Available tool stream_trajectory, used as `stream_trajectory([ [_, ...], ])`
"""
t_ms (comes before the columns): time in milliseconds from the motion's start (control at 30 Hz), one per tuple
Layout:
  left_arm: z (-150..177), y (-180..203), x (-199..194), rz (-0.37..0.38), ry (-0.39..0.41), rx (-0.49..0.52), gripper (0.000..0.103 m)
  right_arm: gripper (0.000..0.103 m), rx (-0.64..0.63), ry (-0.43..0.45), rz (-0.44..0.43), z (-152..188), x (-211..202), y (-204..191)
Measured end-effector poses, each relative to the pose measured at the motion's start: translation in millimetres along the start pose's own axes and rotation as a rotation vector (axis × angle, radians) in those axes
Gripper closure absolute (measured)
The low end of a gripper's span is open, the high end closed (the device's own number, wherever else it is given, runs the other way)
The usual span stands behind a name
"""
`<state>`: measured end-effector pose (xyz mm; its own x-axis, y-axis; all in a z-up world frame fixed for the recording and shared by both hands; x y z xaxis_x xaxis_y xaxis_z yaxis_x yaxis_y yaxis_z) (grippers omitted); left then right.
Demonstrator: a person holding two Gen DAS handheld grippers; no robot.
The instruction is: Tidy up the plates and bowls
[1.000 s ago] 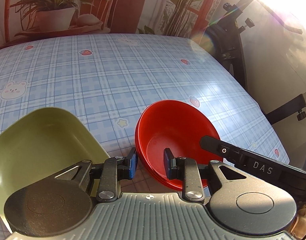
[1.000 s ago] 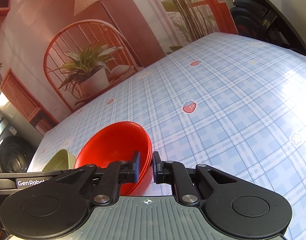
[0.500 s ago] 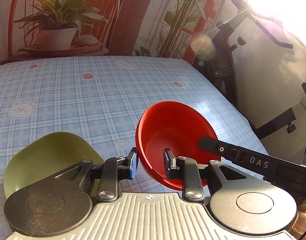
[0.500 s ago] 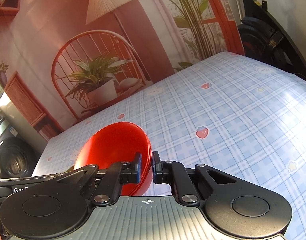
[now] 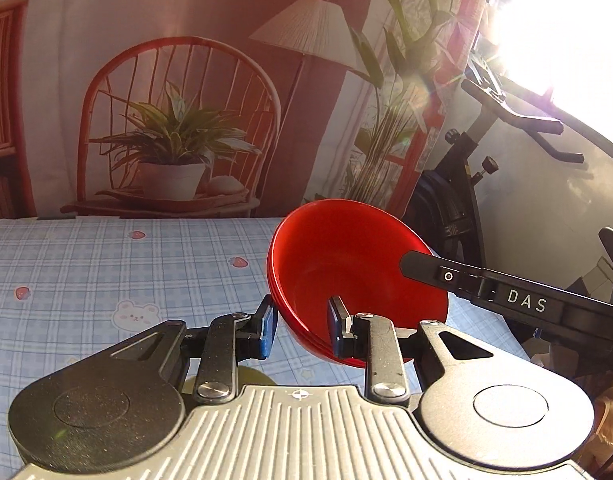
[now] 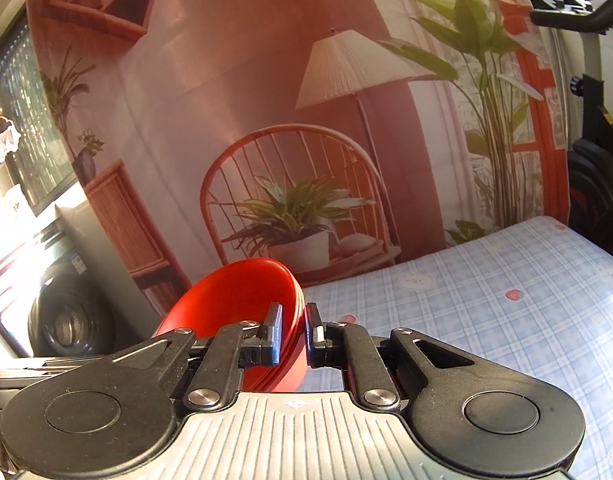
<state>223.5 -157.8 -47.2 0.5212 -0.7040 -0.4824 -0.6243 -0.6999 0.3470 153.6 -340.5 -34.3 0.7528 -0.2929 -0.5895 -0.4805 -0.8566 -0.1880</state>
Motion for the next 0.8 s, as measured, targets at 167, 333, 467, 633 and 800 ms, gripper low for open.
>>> stream_trajectory([
  [167, -13.2, -4.3, -27.5, -0.035, 0.047, 0.025, 0.075, 0.093, -0.061, 0.047, -0.037, -16.6, -1.5, -34.0],
  [333, -6.9, -23.2, -40.2, -0.061, 0.041, -0.006, 0.075, 0.092, -0.076, 0.011, -0.061, -3.6, 8.0, -54.8],
  [467, 6.4, -44.2, -41.0, -0.077, 0.011, -0.048, 0.075, 0.092, -0.066, -0.049, -0.067, 18.0, 24.3, -61.8],
  [633, 25.7, -65.9, -36.6, -0.080, -0.026, -0.094, 0.075, 0.092, -0.063, -0.121, -0.060, 45.5, 39.9, -64.8],
  [800, 46.6, -79.3, -26.7, -0.081, -0.072, -0.122, 0.075, 0.092, -0.066, -0.172, -0.044, 65.6, 50.7, -64.8],
])
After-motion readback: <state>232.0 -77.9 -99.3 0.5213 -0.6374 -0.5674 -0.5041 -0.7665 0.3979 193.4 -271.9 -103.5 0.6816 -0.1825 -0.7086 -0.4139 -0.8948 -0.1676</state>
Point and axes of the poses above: each gripper's, at about its wrist camera, not at the fingertips, and x roughly the way its jaws point, y to its right, z to its underside, the point moved 3 cm from there along x, roughly the way its jaws point, and after that the axes turned 14 degrees about z, right-handed, at the moved point
